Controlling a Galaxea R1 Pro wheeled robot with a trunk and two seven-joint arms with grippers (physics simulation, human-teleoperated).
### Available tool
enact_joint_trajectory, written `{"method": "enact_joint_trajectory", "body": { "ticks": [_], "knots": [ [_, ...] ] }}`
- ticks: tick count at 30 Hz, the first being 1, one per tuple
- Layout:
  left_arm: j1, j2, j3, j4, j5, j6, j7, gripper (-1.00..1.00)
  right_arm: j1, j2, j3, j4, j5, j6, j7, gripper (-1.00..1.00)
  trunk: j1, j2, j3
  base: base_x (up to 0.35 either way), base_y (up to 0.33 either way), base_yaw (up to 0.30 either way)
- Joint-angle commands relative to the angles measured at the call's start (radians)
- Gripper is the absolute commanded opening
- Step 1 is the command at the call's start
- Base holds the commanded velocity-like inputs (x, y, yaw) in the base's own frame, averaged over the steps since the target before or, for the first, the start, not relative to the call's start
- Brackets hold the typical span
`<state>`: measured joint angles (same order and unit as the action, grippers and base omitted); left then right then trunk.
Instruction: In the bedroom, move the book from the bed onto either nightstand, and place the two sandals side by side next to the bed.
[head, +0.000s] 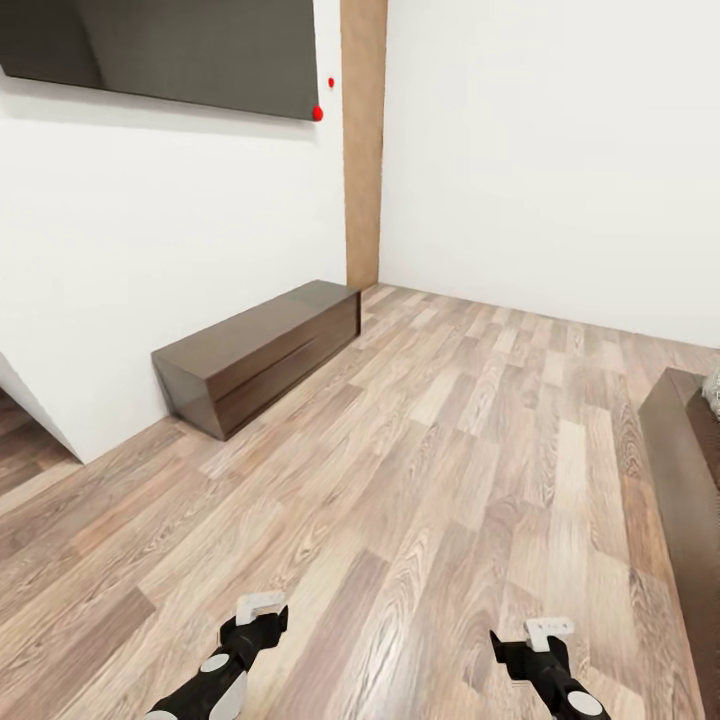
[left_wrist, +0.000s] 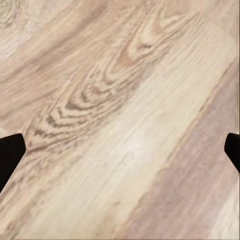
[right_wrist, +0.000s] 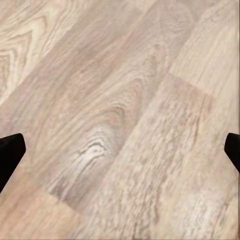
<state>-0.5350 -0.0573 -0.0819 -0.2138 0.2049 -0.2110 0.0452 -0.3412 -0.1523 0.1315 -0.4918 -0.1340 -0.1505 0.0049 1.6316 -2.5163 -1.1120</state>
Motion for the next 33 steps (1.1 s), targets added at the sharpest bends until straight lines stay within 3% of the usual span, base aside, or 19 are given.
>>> {"method": "enact_joint_trajectory", "body": {
  "ticks": [1, 33],
  "knots": [
    [0.0, 0.0, -0.009, 0.001, 0.008, -0.004, 0.005, 1.0, -0.001, -0.001, 0.006, 0.001, -0.011, -0.004, 0.001, 1.0, 0.0, 0.0, -0.001, 0.331, -0.001, -0.21],
    [0.0, 0.001, -0.009, 0.001, 0.008, -0.004, 0.004, 1.0, -0.001, -0.001, 0.007, 0.001, -0.009, -0.004, -0.004, 1.0, 0.0, 0.0, -0.007, 0.331, 0.0, -0.243]
  ]
}}
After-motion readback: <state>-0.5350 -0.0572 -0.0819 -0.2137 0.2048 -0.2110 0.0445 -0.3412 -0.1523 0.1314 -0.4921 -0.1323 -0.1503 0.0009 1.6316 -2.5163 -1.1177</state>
